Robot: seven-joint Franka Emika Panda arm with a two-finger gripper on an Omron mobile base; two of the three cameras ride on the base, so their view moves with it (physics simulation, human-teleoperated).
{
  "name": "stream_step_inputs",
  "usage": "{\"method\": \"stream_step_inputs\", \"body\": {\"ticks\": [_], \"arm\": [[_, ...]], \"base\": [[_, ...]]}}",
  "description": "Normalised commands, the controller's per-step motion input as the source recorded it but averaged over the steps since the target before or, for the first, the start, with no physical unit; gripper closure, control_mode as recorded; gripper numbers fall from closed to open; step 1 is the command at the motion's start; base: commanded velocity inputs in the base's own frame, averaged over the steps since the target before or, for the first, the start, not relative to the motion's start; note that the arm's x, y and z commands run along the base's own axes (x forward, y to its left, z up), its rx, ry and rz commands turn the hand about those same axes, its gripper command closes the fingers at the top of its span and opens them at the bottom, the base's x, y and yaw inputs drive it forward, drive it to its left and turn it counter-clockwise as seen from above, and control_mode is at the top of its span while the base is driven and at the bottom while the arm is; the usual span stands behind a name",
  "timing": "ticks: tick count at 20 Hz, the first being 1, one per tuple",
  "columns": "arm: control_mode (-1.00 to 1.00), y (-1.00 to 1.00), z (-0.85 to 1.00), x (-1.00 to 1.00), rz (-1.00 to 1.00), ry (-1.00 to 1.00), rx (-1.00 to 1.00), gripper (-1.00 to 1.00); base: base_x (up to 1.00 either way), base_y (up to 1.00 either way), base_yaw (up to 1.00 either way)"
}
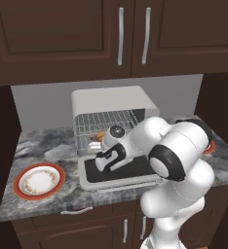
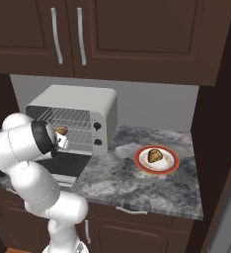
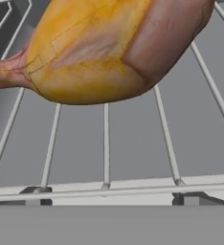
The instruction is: Open the toaster oven door. Place the bread on the top rack in the toaster oven and place the chicken drumstick on the bottom rack.
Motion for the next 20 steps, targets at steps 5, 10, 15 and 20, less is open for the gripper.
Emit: {"method": "stream_step_inputs", "body": {"ticks": [5, 10, 15, 20], "arm": [[-1.0, -0.04, 0.03, 0.25, 0.0, 0.0, 0.0, -1.0], [-1.0, -0.02, 0.01, 0.27, 0.0, 0.0, 0.0, -1.0], [-1.0, 0.0, 0.0, 0.1, 0.0, 0.0, 0.0, -1.0], [-1.0, 0.0, 0.01, -0.17, 0.0, 0.0, 0.0, -1.0]], "base": [[0.0, 0.0, 0.0], [0.0, 0.0, 0.0], [0.0, 0.0, 0.0], [0.0, 0.0, 0.0]]}}
